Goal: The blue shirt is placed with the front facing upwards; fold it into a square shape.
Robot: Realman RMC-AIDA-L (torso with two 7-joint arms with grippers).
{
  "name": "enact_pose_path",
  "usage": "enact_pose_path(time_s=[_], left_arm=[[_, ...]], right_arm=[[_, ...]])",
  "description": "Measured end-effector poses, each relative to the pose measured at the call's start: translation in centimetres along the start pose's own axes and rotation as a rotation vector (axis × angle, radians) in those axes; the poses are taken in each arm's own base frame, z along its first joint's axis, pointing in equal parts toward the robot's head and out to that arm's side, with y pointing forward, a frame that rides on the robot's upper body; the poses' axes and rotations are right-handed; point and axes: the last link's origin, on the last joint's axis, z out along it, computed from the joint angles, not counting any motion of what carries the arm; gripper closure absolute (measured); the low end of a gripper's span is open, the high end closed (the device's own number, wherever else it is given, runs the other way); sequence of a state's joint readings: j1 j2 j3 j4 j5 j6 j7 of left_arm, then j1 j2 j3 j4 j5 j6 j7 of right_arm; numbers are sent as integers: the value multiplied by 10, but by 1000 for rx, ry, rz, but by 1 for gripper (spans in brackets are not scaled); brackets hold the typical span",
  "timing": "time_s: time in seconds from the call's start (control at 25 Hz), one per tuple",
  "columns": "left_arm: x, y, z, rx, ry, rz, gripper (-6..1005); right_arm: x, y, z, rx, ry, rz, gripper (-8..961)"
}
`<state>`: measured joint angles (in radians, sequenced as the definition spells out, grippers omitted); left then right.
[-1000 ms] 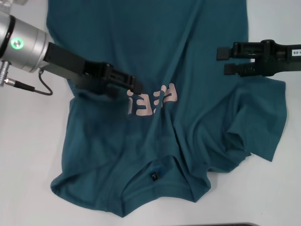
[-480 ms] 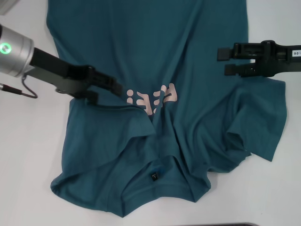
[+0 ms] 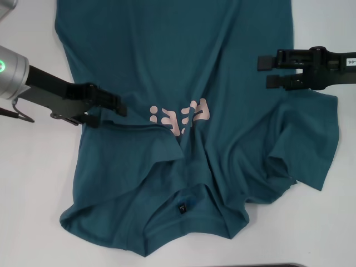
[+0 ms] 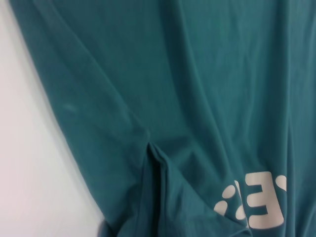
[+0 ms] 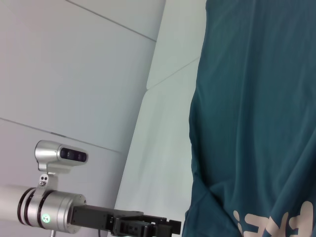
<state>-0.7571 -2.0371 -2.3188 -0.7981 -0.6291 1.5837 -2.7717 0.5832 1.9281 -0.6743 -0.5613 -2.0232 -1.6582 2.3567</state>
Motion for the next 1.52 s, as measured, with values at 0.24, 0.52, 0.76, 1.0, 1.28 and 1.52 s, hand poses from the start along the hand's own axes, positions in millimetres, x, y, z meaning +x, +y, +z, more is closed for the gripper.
enact_pose_path(time_s=[0.24, 0.52, 0.76, 1.0, 1.28, 1.52], left_arm=[[2, -3, 6, 4, 12, -18, 159], [4, -8, 9, 29, 35, -30, 159], [5, -11, 13, 47, 35, -45, 159], [8, 0, 22, 24, 31, -23, 159], [13, 29, 3, -272, 102, 55, 160], [-1, -7, -26, -268, 149, 10, 160]], right_arm=[[1, -1, -1, 1, -1, 3, 9], [1, -1, -1, 2, -3, 5, 9], [1, -1, -1, 3, -3, 6, 9], [1, -1, -1, 3, -3, 6, 9], [1, -2, -2, 4, -3, 8, 9], [1, -2, -3, 6, -4, 2, 9]])
